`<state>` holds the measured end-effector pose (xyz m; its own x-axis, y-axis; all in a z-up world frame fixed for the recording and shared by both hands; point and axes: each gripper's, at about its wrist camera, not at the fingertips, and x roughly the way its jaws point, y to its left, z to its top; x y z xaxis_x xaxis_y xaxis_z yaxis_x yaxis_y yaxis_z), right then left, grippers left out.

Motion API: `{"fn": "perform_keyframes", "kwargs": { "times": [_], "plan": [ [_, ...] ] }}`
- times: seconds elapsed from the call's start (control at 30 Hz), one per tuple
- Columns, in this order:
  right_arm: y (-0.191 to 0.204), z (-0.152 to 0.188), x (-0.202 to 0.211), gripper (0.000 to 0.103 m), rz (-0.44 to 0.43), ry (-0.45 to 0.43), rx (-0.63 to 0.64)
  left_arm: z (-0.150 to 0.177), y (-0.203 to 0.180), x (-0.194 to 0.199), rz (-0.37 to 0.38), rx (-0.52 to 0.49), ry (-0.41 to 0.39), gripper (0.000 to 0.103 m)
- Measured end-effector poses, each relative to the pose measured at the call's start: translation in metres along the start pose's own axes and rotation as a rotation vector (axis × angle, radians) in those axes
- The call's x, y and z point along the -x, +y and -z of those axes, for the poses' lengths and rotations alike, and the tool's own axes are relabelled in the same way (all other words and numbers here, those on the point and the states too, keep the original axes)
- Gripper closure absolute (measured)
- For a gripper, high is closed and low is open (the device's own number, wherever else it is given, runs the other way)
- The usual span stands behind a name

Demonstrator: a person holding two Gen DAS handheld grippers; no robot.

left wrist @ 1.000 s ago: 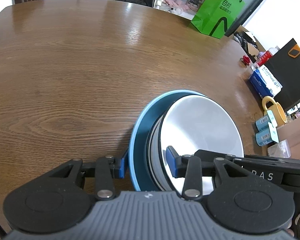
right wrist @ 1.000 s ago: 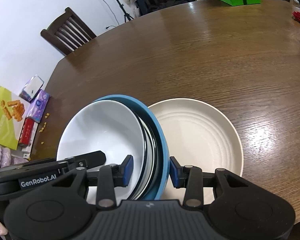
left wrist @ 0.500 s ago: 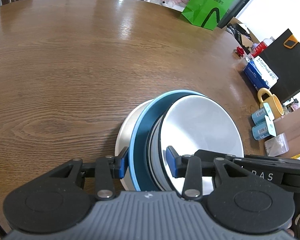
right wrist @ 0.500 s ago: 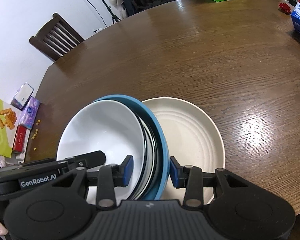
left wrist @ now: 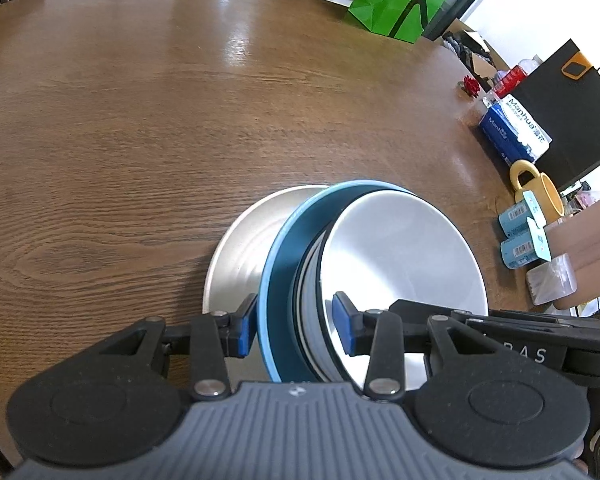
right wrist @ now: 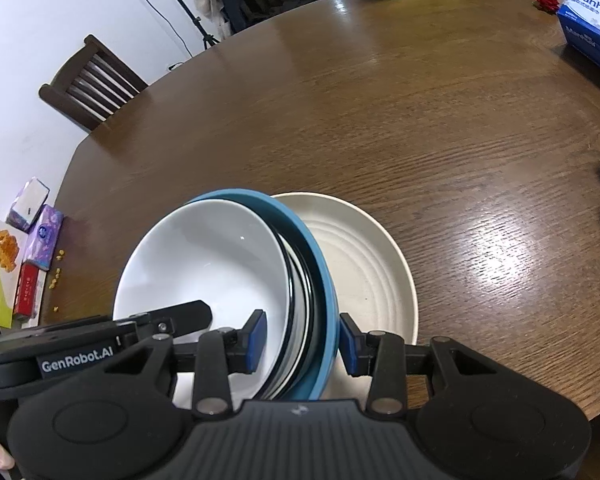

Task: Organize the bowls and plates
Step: 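Lower the blue bowl onto the stacked cream plates with both grippers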

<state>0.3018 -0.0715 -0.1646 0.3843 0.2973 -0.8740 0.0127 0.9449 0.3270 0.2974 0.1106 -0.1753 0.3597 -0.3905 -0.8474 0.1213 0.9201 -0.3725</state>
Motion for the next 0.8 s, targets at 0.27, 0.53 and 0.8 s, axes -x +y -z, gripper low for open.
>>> {"fn": "perform_keyframes", "kwargs": {
  "times": [0.27,0.53,0.8],
  "plan": [
    [-0.003,0.002,-0.008,0.065,0.023,0.005,0.007,-0.003,-0.002,-0.01,-0.008,-0.012,0.009,0.064],
    [-0.007,0.001,-0.015,0.065,0.018,-0.001,0.003,-0.005,-0.002,-0.014,-0.004,-0.019,0.008,0.064],
    [-0.011,0.003,-0.014,0.065,0.005,0.005,-0.013,-0.006,-0.001,-0.011,0.01,-0.021,0.009,0.055]
  ]
}}
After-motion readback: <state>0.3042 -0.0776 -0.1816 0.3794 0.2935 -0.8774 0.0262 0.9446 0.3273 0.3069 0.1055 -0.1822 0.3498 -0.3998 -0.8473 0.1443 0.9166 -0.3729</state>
